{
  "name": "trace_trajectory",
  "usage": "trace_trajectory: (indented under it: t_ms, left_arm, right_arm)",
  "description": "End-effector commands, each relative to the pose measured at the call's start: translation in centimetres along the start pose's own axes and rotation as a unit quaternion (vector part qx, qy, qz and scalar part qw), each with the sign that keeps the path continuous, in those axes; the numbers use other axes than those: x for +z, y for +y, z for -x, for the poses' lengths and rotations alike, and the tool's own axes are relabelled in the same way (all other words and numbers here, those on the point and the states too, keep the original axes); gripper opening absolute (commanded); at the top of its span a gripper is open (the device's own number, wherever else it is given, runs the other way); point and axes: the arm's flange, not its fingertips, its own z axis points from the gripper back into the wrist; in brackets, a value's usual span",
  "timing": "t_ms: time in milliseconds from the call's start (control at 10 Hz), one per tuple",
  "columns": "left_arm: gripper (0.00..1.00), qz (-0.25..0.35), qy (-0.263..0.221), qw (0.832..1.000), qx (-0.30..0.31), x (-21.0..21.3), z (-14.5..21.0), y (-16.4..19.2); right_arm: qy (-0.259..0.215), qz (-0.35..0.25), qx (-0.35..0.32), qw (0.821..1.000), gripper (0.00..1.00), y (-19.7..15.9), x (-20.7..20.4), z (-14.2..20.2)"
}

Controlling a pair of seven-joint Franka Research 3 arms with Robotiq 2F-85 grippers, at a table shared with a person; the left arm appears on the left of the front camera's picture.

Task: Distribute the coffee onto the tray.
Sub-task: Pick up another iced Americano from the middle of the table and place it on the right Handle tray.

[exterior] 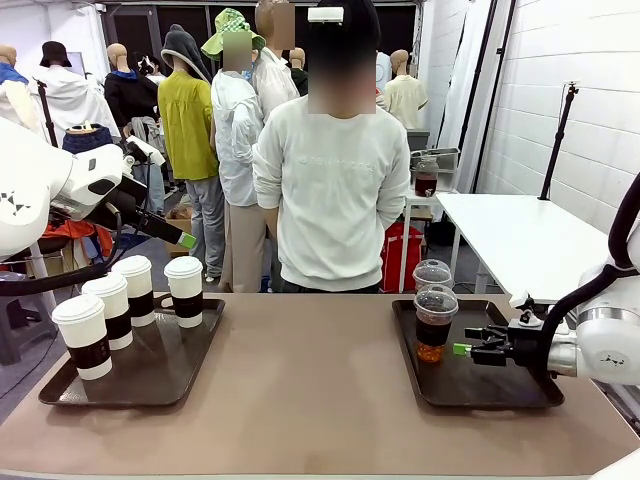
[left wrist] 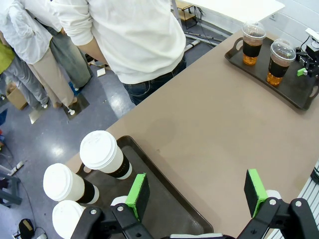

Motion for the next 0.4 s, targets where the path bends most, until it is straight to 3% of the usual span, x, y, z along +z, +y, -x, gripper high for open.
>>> trace_trajectory:
  t_ms: [0, 300]
  left_arm:
    - [1.00, 0.009, -0.004, 1.000, 0.003, -0.02, 0.04, 0.06]
    - [1.00, 0.009, -0.004, 1.000, 0.003, -0.02, 0.04, 0.06]
  right_arm:
    - [0.001, -0.002, -0.001, 1.000, 1.00, -0.07, -0.20, 0.10]
    - [0.001, -0.002, -0.001, 1.000, 1.00, -0.07, -0.20, 0.10]
